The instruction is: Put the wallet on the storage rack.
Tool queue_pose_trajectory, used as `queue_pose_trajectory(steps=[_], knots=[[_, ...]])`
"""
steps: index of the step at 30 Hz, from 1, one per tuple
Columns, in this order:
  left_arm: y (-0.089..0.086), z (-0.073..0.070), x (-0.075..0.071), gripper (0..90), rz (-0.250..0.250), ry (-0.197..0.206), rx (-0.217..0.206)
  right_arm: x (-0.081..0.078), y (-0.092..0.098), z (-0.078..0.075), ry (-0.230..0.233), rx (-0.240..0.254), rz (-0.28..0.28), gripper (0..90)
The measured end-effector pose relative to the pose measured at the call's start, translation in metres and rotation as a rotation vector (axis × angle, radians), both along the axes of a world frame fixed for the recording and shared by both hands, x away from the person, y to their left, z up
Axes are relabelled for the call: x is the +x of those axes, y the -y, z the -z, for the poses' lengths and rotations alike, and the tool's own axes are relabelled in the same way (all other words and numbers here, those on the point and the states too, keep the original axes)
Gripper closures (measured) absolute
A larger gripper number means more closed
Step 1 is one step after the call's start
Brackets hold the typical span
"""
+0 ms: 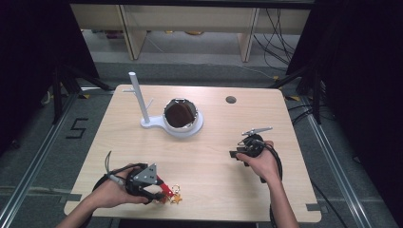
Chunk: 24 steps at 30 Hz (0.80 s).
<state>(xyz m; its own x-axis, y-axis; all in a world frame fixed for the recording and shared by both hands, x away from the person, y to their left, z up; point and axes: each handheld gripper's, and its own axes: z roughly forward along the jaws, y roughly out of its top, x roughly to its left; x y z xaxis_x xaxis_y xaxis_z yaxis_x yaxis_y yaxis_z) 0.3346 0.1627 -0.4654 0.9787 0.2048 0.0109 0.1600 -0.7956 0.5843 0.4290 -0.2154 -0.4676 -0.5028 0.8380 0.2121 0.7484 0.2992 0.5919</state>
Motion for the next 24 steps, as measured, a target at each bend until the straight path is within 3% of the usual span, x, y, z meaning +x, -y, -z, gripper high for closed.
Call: queue_pose_trajectory(steps=[6,10,11,19,21,23,24], knots=[[0.013,-0.002,0.003,52.5,0.032,-0.037,0.046,0.0,0.0,0.003,0.009,0.018,0.007,59.2],[0.017,-0.004,0.005,51.6,0.052,-0.046,0.084,0.0,0.001,0.001,-0.014,0.011,0.002,59.1],[0.019,-0.003,0.005,50.9,0.048,-0.063,0.085,0.0,0.002,0.001,-0.031,-0.003,-0.008,59.1],[0.026,-0.001,0.002,47.8,0.054,-0.071,0.116,0.0,0.002,0.002,-0.029,0.003,-0.003,59.1],[0.029,0.002,0.003,47.2,0.058,-0.054,0.171,0.0,0.001,0.003,-0.016,0.015,-0.002,59.0],[0.03,0.003,0.003,46.5,0.056,-0.052,0.178,0.0,0.001,0.003,-0.016,0.017,-0.003,59.0],[0.032,0.004,0.003,46.2,0.078,-0.05,0.212,0.0,0.001,0.003,-0.017,0.017,-0.005,58.9]])
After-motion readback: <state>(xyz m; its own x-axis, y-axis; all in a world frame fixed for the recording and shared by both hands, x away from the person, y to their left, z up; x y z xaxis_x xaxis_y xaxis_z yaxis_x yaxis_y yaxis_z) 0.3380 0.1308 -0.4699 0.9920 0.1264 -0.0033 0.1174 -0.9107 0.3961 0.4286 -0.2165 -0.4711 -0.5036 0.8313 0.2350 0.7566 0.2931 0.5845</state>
